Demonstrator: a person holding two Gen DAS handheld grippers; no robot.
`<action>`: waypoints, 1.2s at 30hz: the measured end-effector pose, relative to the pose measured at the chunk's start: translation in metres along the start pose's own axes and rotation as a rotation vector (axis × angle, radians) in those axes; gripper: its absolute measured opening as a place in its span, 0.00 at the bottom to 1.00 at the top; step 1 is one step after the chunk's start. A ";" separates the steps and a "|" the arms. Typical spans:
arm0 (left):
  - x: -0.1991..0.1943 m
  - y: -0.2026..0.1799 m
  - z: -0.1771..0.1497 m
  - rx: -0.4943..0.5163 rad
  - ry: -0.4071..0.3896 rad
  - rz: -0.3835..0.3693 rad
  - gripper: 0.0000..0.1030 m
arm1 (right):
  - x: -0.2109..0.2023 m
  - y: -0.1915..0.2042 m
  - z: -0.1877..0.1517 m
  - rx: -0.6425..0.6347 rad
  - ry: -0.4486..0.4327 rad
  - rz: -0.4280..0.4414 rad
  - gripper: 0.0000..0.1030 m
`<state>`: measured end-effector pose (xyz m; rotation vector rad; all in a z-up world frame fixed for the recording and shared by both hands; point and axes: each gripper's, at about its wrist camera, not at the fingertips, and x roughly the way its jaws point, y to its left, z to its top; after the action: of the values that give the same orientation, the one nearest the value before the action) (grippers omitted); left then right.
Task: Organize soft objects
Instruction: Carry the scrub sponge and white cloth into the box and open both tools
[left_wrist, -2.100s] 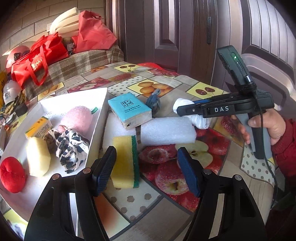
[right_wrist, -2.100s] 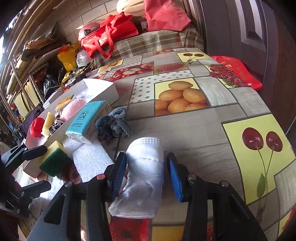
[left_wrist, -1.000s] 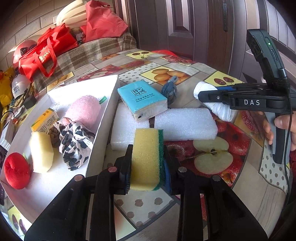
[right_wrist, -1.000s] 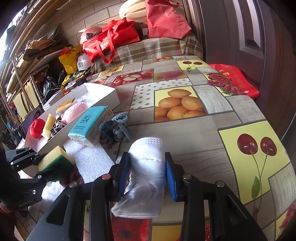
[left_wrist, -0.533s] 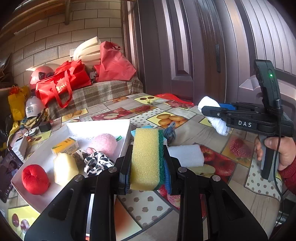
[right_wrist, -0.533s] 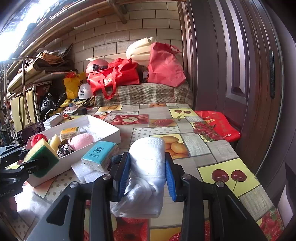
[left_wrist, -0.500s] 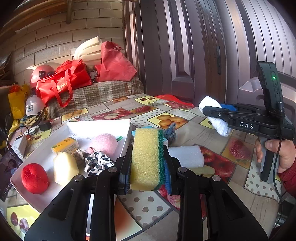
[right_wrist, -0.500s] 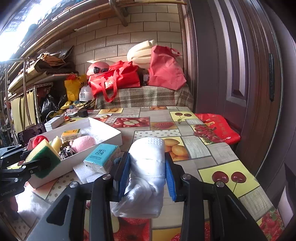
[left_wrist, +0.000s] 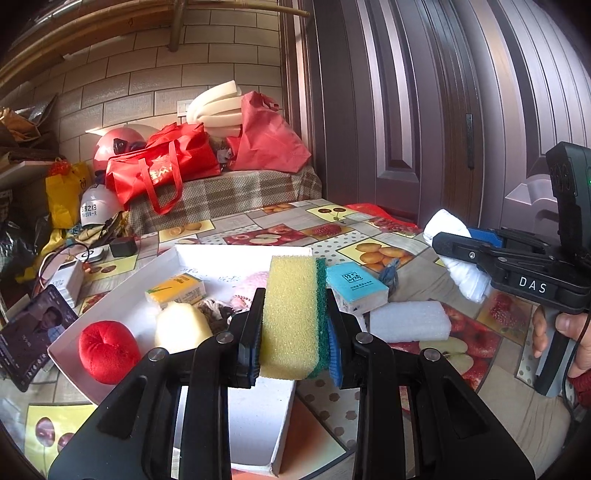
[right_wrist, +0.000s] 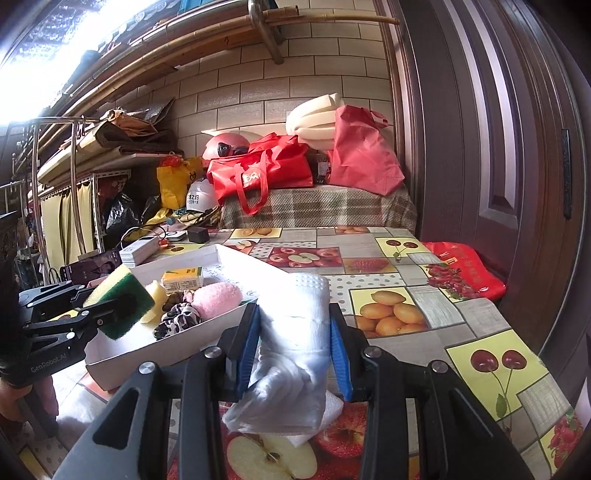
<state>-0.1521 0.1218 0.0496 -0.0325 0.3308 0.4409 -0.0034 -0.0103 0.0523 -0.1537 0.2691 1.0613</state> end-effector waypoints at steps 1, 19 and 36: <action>-0.001 0.003 -0.001 -0.007 -0.003 0.007 0.26 | 0.000 0.002 -0.001 -0.001 0.001 0.002 0.35; -0.003 0.062 -0.006 -0.094 -0.026 0.139 0.26 | 0.023 0.038 -0.001 -0.029 0.044 0.063 0.35; 0.027 0.115 -0.003 -0.145 0.013 0.269 0.27 | 0.085 0.112 0.013 -0.126 0.088 0.160 0.35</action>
<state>-0.1790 0.2370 0.0431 -0.1335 0.3169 0.7316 -0.0603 0.1186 0.0407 -0.2965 0.2981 1.2322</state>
